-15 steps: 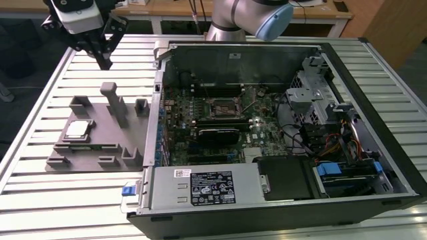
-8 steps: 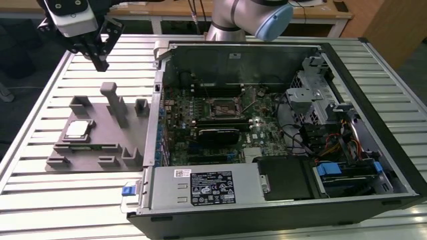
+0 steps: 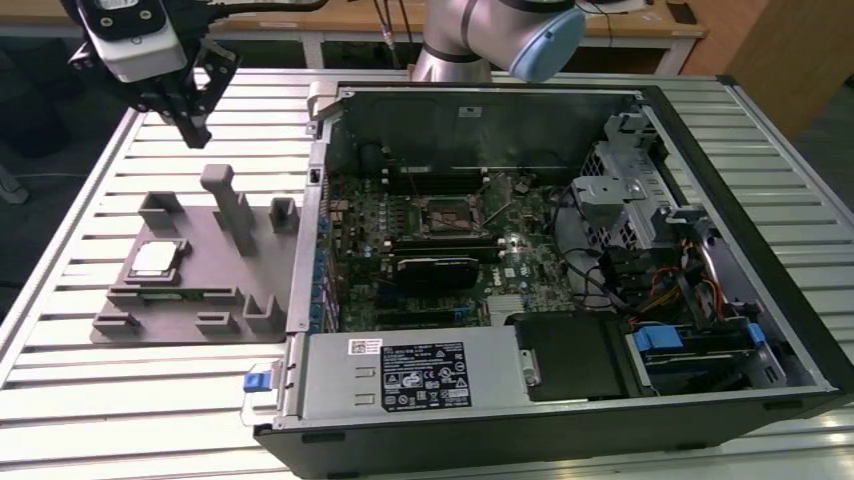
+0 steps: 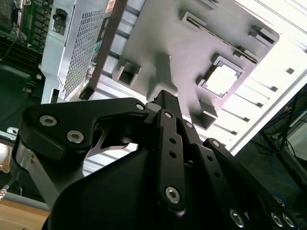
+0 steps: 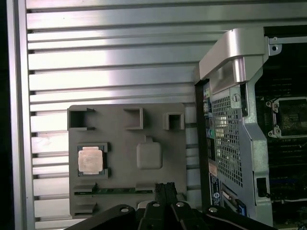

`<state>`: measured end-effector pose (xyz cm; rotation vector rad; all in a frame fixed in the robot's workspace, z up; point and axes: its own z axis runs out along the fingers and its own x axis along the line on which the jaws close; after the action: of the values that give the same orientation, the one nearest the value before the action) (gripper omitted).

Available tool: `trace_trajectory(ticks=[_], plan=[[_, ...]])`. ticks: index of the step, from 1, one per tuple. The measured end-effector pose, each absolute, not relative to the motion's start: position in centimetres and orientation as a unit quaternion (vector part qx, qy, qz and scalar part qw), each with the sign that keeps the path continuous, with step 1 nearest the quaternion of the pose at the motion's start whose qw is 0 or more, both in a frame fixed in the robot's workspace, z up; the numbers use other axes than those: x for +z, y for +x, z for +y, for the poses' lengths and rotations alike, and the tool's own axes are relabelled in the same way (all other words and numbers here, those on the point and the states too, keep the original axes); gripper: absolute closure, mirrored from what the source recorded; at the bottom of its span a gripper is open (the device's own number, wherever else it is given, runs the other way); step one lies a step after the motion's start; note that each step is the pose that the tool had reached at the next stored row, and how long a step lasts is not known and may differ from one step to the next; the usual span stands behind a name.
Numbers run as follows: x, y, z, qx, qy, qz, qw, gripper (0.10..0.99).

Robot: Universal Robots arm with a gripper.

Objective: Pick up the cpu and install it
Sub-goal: 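Reach for the cpu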

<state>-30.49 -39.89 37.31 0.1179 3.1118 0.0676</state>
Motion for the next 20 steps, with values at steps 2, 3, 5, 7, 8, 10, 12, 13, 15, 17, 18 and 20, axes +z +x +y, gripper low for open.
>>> trace_trajectory(ticks=[2,3,5,7,8,10,12,13,15,17,18,20], plan=[[37.2,-30.7,-39.9,0.022,0.038,0.999,0.013,0.98],[37.1,-30.8,-39.9,0.022,0.038,0.999,0.013,0.98],[37.0,-31.0,-39.9,0.022,0.038,0.999,0.013,0.98],[36.8,-31.2,-39.9,0.022,0.038,0.999,0.013,0.98],[36.8,-31.4,-39.9,0.022,0.038,0.999,0.013,0.98],[36.6,-31.6,-39.9,0.022,0.038,0.999,0.013,0.98],[36.5,-31.8,-39.9,0.022,0.038,0.999,0.013,0.98],[36.5,-31.9,-39.9,0.022,0.038,0.999,0.013,0.98],[36.4,-32.1,-39.9,0.022,0.038,0.999,0.013,0.98],[36.2,-32.3,-39.9,0.022,0.038,0.999,0.013,0.98],[36.2,-32.4,-39.9,0.022,0.038,0.999,0.013,0.98],[36.1,-32.6,-39.9,0.022,0.038,0.999,0.013,0.98]])
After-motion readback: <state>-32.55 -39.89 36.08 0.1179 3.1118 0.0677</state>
